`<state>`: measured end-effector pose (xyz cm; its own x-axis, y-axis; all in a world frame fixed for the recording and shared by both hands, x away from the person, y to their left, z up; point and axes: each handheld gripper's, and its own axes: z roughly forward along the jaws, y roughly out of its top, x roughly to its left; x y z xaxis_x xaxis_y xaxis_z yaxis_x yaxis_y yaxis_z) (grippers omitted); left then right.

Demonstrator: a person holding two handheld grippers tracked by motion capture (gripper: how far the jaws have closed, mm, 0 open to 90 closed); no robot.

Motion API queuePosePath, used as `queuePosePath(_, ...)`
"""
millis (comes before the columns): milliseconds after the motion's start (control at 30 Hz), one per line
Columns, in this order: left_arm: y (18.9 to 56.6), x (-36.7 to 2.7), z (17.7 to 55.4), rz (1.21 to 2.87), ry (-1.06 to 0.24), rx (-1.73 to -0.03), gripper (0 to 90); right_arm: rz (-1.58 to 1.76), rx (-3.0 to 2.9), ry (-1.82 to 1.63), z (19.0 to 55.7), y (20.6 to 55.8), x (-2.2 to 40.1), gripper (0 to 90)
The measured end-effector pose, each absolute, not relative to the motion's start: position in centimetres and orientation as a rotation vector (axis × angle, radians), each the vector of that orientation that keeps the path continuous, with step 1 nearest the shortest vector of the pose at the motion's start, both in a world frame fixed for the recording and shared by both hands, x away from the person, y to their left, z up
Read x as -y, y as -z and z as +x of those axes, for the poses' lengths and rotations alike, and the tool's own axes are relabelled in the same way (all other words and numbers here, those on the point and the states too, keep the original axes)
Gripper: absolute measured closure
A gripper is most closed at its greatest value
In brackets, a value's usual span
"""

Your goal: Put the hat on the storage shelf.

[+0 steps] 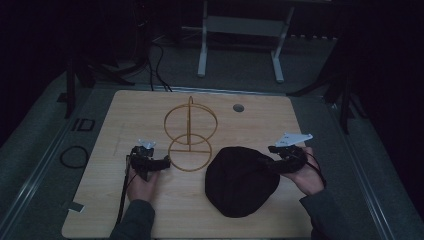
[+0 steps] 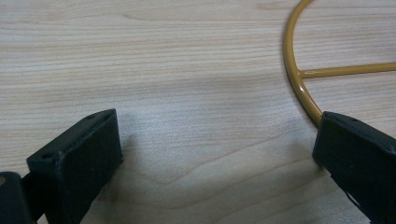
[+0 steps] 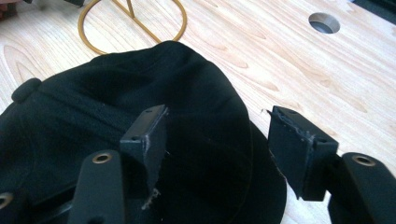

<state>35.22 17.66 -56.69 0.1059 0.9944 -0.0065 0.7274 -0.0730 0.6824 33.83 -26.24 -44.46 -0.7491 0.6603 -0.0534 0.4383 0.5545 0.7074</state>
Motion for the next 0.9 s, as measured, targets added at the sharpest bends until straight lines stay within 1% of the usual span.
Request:
queuePosePath(133,56.7,-17.7,35.2,1.858,-0.653,-1.675,0.7,0.893,-2.48,-1.003,33.9,44.2,26.1,34.2)
queuePosePath(300,56.7,-17.7,35.2,1.858,-0.653,-1.675,0.7,0.852,-2.515,-0.984,33.9,44.0,25.5,28.1)
queuePosePath(367,56.7,-17.7,35.2,1.858,-0.653,-1.675,0.7,0.842,-2.527,-0.98,33.8,44.0,25.4,28.1)
queuePosePath(400,56.7,-17.7,35.2,1.858,-0.653,-1.675,0.7,0.816,-2.549,-0.975,33.8,44.0,25.1,23.6)
queuePosePath(567,56.7,-17.7,35.2,1.858,-0.653,-1.675,0.7,0.774,-2.591,-0.967,33.8,44.2,24.7,18.2)
queuePosePath(667,56.7,-17.7,35.2,1.858,-0.653,-1.674,0.7,0.751,-2.617,-0.956,33.8,44.4,24.5,16.0)
queuePosePath(900,56.7,-17.7,35.2,1.858,-0.653,-1.674,0.7,0.665,-2.669,-0.935,33.7,44.7,24.0,13.9)
